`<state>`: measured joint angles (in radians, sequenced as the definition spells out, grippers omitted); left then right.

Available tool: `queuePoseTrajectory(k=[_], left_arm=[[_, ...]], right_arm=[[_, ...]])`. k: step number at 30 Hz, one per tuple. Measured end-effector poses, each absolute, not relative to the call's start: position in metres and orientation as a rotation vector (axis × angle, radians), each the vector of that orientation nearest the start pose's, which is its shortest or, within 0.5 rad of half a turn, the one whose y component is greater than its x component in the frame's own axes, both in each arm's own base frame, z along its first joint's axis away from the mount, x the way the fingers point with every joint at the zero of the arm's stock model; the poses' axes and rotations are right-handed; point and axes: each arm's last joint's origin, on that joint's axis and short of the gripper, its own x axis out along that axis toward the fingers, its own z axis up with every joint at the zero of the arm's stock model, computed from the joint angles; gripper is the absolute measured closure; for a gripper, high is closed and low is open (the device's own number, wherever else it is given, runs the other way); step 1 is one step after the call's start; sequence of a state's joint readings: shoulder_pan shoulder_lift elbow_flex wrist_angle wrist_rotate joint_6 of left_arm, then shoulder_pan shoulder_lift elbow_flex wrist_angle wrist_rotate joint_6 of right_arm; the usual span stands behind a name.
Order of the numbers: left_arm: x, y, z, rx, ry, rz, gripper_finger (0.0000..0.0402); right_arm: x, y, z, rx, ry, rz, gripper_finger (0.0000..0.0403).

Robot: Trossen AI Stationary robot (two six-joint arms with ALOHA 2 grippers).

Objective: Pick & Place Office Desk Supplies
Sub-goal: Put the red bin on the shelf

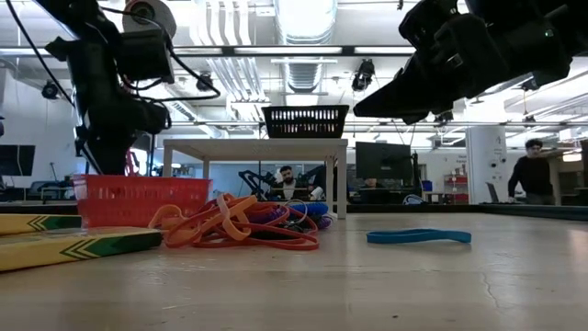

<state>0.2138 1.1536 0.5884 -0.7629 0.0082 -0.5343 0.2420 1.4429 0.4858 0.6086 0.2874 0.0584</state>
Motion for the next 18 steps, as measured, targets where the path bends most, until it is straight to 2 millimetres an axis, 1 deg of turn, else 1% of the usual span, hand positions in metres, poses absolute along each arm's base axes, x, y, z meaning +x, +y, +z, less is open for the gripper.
queuePoseTrajectory(k=[5,7,9,12,14,16,18], left_arm=[[0.176,0.022,0.175,-0.737,1.248,0.49,0.039],[0.182,0.012,0.181,-0.796,1.239,0.464,0.0392],[0.188,0.001,0.192,-0.845,1.222,0.432,0.0393],[0.2,-0.015,0.218,-0.907,1.169,0.371,0.0393],[0.207,-0.022,0.242,-0.943,1.117,0.343,0.0393],[0.212,-0.023,0.268,-0.956,1.052,0.336,0.0393],[0.213,-0.019,0.296,-0.929,0.976,0.386,0.0393]], right_arm=[[0.258,0.057,0.163,0.002,0.379,-0.059,0.0344],[0.257,0.058,0.16,0.01,0.399,-0.058,0.0344],[0.255,0.059,0.158,0.01,0.417,-0.055,0.0344],[0.255,0.06,0.158,0.011,0.416,-0.05,0.0344],[0.255,0.061,0.158,0.013,0.408,-0.049,0.0346],[0.255,0.061,0.159,0.012,0.403,-0.049,0.0347],[0.256,0.061,0.16,0.013,0.386,-0.047,0.0347]])
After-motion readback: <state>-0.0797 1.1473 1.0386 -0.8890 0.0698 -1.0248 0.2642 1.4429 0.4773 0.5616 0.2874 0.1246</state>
